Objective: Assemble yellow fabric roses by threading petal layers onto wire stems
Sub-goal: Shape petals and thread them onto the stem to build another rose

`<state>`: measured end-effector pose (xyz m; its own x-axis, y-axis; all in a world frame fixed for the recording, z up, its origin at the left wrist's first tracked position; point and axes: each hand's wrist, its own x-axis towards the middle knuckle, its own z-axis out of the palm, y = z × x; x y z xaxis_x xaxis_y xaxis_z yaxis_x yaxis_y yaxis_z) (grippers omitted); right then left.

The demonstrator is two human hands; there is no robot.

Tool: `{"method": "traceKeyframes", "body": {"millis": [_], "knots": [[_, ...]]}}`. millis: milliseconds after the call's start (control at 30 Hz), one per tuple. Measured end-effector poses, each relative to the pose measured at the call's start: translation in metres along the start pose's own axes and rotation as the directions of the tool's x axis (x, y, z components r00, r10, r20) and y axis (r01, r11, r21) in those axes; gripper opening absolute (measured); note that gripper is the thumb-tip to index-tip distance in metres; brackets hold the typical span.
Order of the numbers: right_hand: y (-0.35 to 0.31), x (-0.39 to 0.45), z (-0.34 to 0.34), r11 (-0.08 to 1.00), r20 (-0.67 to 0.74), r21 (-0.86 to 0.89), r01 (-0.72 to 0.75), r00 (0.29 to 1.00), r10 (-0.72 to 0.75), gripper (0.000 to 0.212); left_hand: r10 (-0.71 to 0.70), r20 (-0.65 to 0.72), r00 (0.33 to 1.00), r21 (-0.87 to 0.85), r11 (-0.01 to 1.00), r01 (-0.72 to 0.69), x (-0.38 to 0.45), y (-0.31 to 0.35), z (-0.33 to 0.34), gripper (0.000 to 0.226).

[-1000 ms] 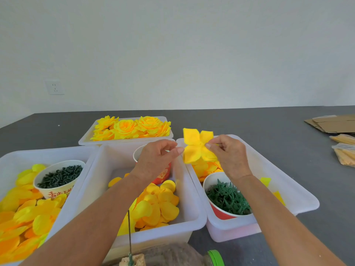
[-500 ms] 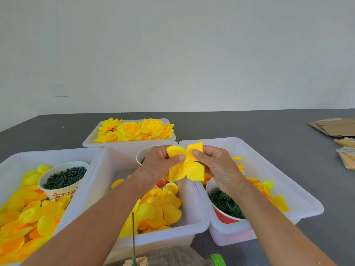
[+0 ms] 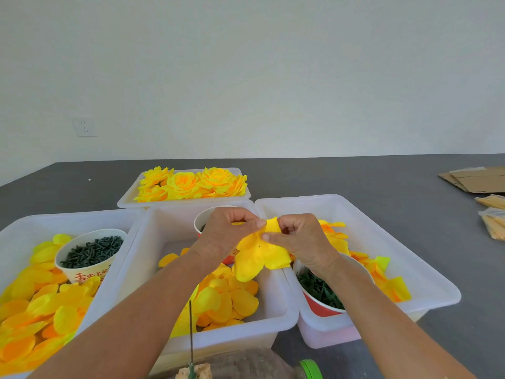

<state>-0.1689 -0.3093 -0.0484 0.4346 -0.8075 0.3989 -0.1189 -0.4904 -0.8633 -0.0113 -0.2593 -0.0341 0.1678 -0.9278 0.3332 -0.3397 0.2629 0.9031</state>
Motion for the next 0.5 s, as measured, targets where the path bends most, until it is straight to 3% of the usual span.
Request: {"method": "traceKeyframes", "body": {"millis": [67,100,200,333,500], "knots": [[-0.001,0.001,0.0,0.993,-0.026,0.116,-0.016,0.999,0.02,0.02,0.007,-0.018,1.0,-0.054,0.999,-0.008,0.001,0.001,-0.002,0.007],[-0.002,0.002,-0.001,0.984,-0.04,0.175,-0.026,0.999,0.034,0.022,0.008,-0.028,1.0,-0.073,0.997,-0.01,0.002,0.001,-0.003,0.006],[-0.004,0.0,-0.001,0.971,-0.041,0.236,-0.048,0.997,0.059,0.009,0.008,-0.033,0.999,-0.09,0.996,-0.011,0.003,0.0,-0.002,0.003],[-0.003,-0.001,0.0,0.998,-0.108,0.066,0.022,0.994,-0.015,0.003,0.028,0.03,0.999,-0.023,0.999,-0.028,0.003,-0.006,0.002,0.005],[-0.005,-0.002,-0.001,0.998,-0.035,0.031,0.049,0.998,-0.048,0.005,0.027,0.053,0.998,-0.004,1.0,-0.027,0.003,-0.011,0.001,0.004]]}}
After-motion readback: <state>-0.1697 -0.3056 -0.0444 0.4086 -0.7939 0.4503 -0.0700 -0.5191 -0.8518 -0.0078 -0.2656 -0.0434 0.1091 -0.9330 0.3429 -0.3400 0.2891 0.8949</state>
